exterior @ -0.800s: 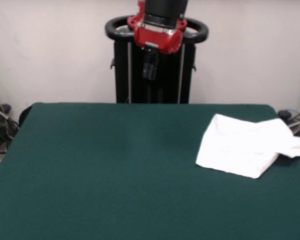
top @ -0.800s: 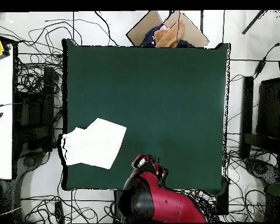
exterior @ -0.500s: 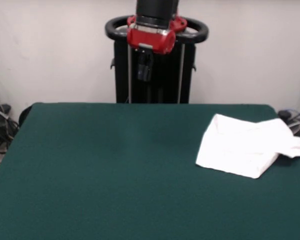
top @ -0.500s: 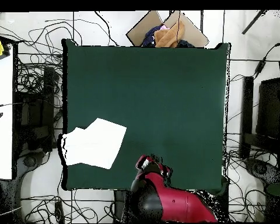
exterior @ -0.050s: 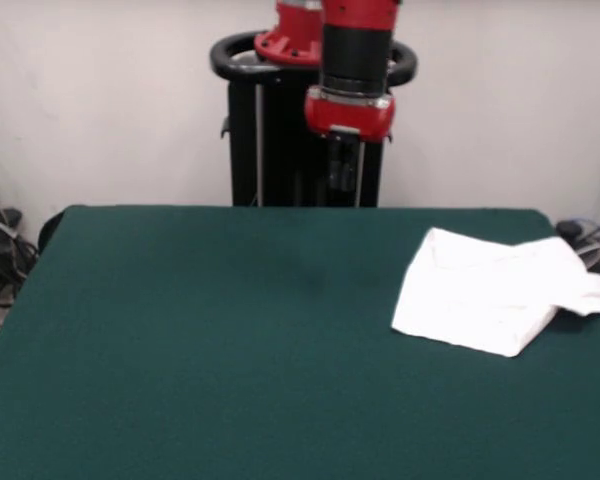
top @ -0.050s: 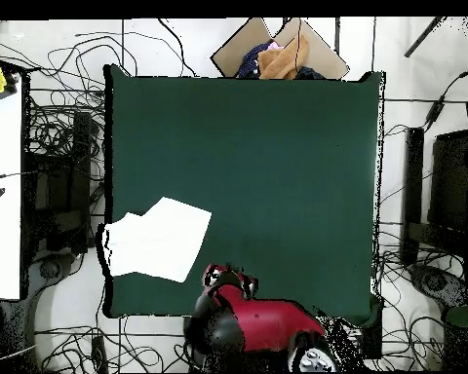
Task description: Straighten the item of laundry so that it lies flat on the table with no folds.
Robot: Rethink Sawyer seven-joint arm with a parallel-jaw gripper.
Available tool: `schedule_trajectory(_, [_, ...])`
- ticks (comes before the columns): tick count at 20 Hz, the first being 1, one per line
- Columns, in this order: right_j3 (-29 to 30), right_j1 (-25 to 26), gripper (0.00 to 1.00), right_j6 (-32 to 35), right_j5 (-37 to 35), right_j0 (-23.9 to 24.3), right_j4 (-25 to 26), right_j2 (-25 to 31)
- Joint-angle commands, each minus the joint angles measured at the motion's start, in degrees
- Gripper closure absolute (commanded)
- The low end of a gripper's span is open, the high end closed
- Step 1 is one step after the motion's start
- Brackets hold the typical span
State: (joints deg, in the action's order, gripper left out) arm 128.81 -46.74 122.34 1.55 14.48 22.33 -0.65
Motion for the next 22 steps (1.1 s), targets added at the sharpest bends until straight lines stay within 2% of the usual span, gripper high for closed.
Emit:
schedule_trajectory(1, [-4.62, 9.32, 1.0, 10.43, 3.47, -5.66, -5.88, 3.35])
schedule_trajectory(2, [-4.21, 9.33, 1.0, 11.2, 3.3, -5.23, -6.91, 4.39])
schedule_trajectory(3, [-4.23, 9.03, 1.0, 12.92, 2.64, -6.81, -9.4, 4.57])
schedule_trajectory(6, [-5.6, 8.91, 1.0, 18.27, 3.44, -15.2, -18.64, -1.75])
schedule_trajectory(7, [-6.85, 9.17, 1.0, 17.87, 2.75, -16.97, -19.77, -2.61])
schedule_trajectory(8, [-7.2, 9.34, 0.0, 15.96, 2.24, -17.56, -22.28, -2.26])
schedule_trajectory(10, [-8.4, 10.45, 0.0, 17.22, 2.83, -19.38, -24.76, -3.22])
schedule_trajectory(15, [-12.97, 16.56, 0.0, 18.01, 8.64, -23.76, -35.82, -3.99])
schedule_trajectory(19, [-15.97, 19.17, 0.0, 16.33, 7.22, -29.97, -44.27, -7.82])
schedule_trajectory(22, [-17.87, 21.84, 0.0, 15.35, 8.2, -32.93, -49.8, -9.01])
